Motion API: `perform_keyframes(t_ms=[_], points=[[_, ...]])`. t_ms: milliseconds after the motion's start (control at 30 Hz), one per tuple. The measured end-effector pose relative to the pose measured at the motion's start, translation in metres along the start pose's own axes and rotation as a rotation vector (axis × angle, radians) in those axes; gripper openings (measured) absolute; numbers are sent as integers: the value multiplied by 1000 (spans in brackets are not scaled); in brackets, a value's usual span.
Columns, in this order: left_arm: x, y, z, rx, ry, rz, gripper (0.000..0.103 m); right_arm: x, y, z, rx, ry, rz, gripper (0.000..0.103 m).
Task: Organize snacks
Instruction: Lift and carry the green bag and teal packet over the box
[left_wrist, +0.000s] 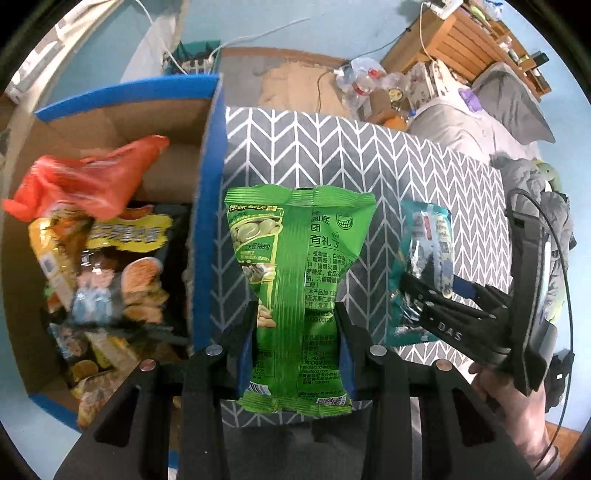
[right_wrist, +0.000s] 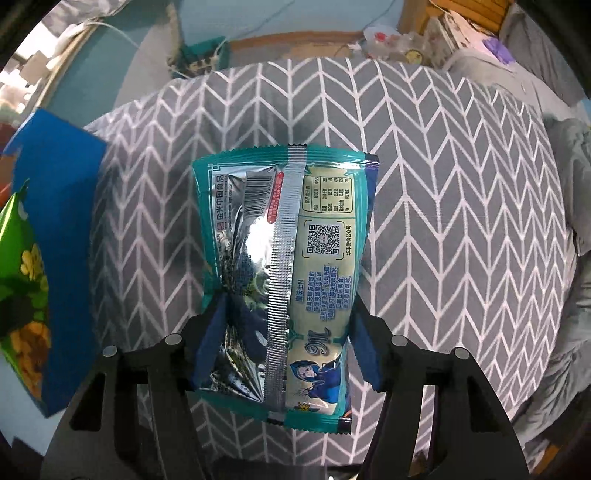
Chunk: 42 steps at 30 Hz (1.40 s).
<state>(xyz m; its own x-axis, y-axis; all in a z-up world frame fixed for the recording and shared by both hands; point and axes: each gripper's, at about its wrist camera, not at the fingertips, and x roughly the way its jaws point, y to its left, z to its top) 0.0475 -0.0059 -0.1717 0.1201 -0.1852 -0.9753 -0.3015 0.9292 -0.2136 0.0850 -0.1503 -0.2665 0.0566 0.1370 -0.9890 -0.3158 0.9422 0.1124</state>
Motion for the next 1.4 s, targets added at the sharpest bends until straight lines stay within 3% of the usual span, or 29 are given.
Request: perform_keyframes(t_ms=[267, 533, 933, 1400], points=[[-29, 18, -14, -31, -58, 17, 38, -45, 8, -11, -44, -35, 41, 63], [-56, 56, -32, -115, -110, 12, 38, -76, 44, -10, -102, -64, 93, 63], [-71, 132, -51, -246, -143, 35, 38, -88, 122, 4, -219, -103, 169, 63], [-60, 198, -54, -311, -151, 18, 38, -91, 212, -1, -310, -88, 261, 63]])
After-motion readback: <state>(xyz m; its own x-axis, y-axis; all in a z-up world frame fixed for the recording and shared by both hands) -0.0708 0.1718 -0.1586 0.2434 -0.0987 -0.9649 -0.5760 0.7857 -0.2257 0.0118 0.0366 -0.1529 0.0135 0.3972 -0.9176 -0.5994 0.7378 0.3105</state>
